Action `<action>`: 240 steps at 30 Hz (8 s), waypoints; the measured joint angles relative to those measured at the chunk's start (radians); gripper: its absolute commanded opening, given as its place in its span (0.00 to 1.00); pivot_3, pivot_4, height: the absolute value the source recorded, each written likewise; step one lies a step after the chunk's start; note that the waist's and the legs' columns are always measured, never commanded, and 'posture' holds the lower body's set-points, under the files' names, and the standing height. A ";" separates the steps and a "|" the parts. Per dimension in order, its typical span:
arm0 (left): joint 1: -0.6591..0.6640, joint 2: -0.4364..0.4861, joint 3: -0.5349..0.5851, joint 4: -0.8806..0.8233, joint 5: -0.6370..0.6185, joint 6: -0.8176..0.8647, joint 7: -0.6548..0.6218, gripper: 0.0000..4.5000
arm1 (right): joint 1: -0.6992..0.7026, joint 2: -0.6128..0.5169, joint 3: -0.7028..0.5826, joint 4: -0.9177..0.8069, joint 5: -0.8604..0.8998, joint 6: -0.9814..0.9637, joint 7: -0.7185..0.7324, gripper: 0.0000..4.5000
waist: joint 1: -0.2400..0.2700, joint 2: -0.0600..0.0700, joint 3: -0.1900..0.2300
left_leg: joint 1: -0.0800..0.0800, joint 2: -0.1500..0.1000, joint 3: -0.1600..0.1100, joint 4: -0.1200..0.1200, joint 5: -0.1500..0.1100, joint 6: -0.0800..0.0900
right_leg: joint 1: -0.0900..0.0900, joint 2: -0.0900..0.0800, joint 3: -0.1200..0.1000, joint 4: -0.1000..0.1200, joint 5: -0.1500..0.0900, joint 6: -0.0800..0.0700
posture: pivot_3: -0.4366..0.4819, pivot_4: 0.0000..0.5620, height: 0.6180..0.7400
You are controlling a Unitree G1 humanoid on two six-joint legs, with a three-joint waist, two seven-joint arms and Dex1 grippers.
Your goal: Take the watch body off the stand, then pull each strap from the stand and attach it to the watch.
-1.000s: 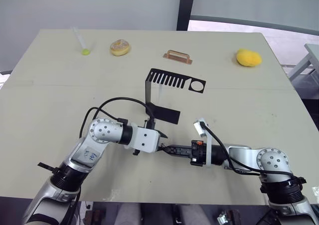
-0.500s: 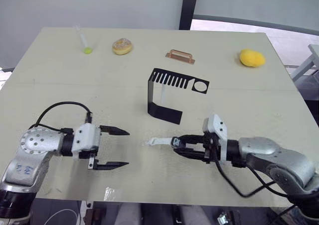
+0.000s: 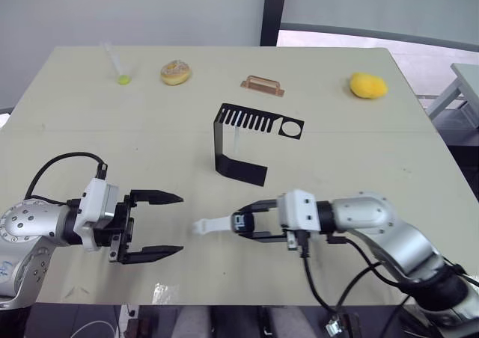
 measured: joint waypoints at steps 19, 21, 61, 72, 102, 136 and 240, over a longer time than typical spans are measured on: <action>0.053 -0.006 0.001 0.037 0.069 -0.095 0.020 1.00 | 0.115 -0.101 -0.103 0.197 -0.094 -0.129 0.154 0.99 | 0.008 0.000 0.000 | -0.001 -0.001 0.001 0.001 -0.001 0.001 | 0.000 -0.002 0.000 -0.001 0.000 0.000 | 0.48 0.27 1.00; 0.060 -0.010 0.008 0.038 0.073 -0.099 0.037 1.00 | 0.185 -0.129 -0.215 0.168 -0.030 -0.135 0.155 0.99 | 0.011 0.000 0.000 | 0.000 -0.001 0.001 0.000 -0.001 0.000 | 0.000 -0.001 -0.001 -0.001 0.000 0.000 | 0.48 0.27 1.00; 0.024 -0.425 -0.145 -0.290 0.179 0.185 0.852 1.00 | 0.020 0.315 -0.320 0.547 -0.109 -0.166 -0.156 0.01 | 0.010 -0.001 0.000 | 0.002 0.000 0.004 0.004 0.001 -0.002 | -0.001 0.001 0.003 0.010 0.000 0.001 | 0.48 0.27 1.00; 0.026 -0.484 -0.254 -0.310 0.275 0.208 0.954 1.00 | -0.109 0.396 -0.315 0.834 -0.175 -0.275 -0.212 0.01 | 0.000 -0.001 0.000 | 0.002 0.000 0.004 0.004 0.003 -0.006 | 0.000 0.002 0.003 0.010 0.000 0.001 | 0.48 0.27 1.00; -0.311 -0.739 -0.453 0.073 0.571 0.071 1.100 0.48 | -0.106 0.410 -0.283 0.831 -0.178 -0.267 -0.170 0.00 | 0.004 -0.003 -0.002 | 0.004 0.000 0.005 0.004 0.004 -0.008 | 0.000 0.003 0.002 0.011 0.000 0.001 | 0.48 0.27 1.00; -0.279 -0.738 -0.390 0.178 0.471 -0.168 0.937 0.02 | -0.110 0.413 -0.282 0.836 -0.185 -0.246 -0.211 0.00 | 0.018 -0.003 -0.002 | 0.004 0.001 0.005 0.005 0.005 -0.009 | 0.001 0.002 0.003 0.010 0.000 0.001 | 0.48 0.27 1.00; -0.274 -0.227 -0.357 0.030 -0.166 0.527 0.245 0.73 | 0.388 0.355 -0.478 -0.145 0.971 0.436 -0.501 0.00 | 0.000 0.000 0.000 | 0.000 -0.001 0.000 -0.003 0.001 -0.003 | -0.001 0.000 0.001 -0.001 0.000 0.000 | 0.48 0.27 1.00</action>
